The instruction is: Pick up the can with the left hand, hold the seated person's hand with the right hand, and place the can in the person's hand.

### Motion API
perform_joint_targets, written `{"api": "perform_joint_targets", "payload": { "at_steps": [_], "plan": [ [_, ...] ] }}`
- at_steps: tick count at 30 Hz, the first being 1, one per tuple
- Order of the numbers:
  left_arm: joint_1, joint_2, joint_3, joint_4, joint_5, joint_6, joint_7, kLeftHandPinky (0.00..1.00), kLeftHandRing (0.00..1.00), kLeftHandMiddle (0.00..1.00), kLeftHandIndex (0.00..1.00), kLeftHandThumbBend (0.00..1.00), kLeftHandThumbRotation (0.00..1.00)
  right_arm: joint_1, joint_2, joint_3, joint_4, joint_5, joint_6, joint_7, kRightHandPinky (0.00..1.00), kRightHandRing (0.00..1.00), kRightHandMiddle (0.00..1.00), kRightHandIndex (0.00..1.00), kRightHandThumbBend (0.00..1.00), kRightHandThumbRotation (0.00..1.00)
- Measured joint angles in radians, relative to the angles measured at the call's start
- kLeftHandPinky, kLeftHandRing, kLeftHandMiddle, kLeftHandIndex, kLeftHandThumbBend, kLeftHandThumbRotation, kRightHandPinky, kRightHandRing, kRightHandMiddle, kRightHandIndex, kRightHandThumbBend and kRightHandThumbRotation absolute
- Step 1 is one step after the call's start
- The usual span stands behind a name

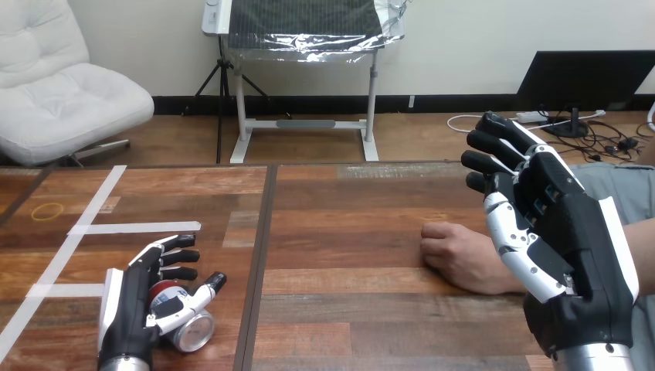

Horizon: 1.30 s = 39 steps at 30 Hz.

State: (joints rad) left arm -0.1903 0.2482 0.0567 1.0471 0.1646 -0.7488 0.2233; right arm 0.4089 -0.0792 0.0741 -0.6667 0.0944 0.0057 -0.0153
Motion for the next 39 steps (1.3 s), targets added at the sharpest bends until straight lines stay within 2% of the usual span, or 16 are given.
{"api": "perform_joint_targets", "payload": {
  "at_steps": [23, 29, 30, 35, 39],
  "plan": [
    [0.000, -0.021, 0.000, 0.000, -0.018, 0.002, -0.025, 0.55, 0.63, 0.68, 0.72, 0.63, 0.14, 0.000, 0.000, -0.005, 0.000, 0.005, 0.001, 0.000, 0.78, 0.80, 0.80, 0.80, 0.01, 0.00],
    [0.000, -0.022, -0.001, -0.003, -0.018, 0.004, -0.033, 0.66, 0.71, 0.74, 0.76, 0.67, 0.22, 0.000, 0.000, -0.004, 0.000, 0.005, 0.008, -0.001, 0.78, 0.80, 0.80, 0.80, 0.02, 0.00],
    [0.000, -0.021, -0.001, -0.004, -0.018, 0.006, -0.038, 0.72, 0.76, 0.78, 0.79, 0.70, 0.26, 0.000, 0.000, -0.005, 0.000, 0.005, 0.010, -0.001, 0.78, 0.80, 0.80, 0.80, 0.02, 0.00],
    [0.000, -0.012, -0.006, -0.013, -0.014, 0.017, -0.072, 0.82, 0.84, 0.85, 0.86, 0.77, 0.36, 0.000, 0.000, -0.004, 0.000, 0.005, 0.014, -0.001, 0.78, 0.80, 0.80, 0.80, 0.02, 0.00],
    [0.001, 0.003, -0.009, -0.033, -0.007, 0.041, -0.104, 0.90, 0.91, 0.92, 0.94, 0.87, 0.46, 0.000, 0.000, -0.004, 0.000, 0.005, 0.014, -0.001, 0.78, 0.80, 0.80, 0.80, 0.02, 0.00]
  ]
}}
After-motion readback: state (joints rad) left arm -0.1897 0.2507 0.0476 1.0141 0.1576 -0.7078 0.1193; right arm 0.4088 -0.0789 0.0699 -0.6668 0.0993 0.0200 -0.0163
